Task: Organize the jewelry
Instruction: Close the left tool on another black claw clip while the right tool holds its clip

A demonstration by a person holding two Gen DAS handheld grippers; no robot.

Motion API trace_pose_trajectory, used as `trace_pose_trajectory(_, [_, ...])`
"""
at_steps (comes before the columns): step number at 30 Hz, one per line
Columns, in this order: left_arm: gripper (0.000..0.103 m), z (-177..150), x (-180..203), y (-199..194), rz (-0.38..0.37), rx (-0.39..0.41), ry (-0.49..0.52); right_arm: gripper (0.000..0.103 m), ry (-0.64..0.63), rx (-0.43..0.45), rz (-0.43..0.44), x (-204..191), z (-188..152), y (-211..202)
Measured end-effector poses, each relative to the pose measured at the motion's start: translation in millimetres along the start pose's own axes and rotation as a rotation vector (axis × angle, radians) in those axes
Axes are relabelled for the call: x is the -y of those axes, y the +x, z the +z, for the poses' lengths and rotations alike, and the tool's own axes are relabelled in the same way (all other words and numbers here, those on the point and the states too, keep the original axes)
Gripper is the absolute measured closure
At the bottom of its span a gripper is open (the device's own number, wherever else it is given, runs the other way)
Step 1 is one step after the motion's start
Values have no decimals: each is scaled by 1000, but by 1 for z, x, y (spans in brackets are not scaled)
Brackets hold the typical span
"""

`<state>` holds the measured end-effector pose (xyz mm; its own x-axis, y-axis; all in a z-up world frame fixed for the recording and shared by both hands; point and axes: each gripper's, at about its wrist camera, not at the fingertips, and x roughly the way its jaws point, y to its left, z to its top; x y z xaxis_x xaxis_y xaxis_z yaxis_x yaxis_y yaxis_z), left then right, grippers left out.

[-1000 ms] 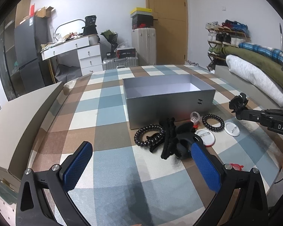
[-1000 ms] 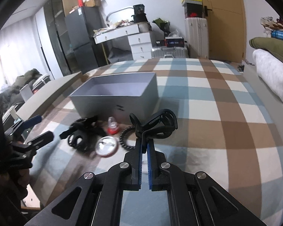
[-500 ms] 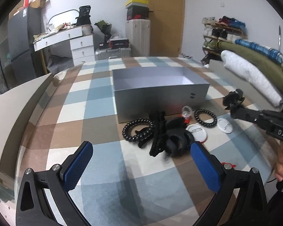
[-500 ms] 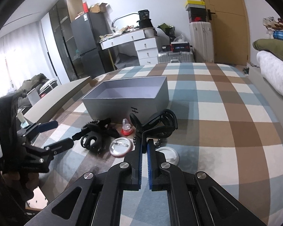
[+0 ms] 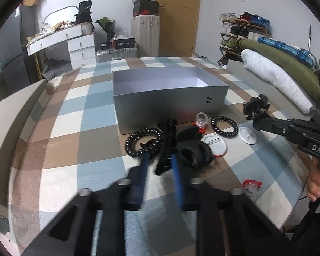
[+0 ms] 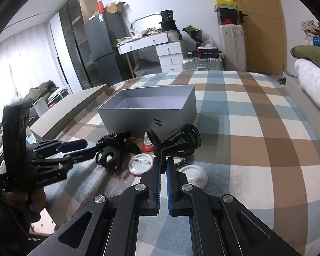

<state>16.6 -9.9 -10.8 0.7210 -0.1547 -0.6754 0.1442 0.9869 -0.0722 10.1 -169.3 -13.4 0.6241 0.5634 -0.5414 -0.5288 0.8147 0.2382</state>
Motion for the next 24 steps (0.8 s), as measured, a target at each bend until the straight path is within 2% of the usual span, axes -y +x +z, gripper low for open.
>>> trace_pose_trajectory(6, [96,0,3,-4,-22,21,18,99,-2,-2,3,-1,0,1])
trace_pose_trajectory(14, [99,2,-2,-13,-49,48,-19,99,2,6,3,0,0,0])
trace_pose_trajectory(24, [100,13,-5,-38,-91,129,-35,99,0,8,6,0,0,0])
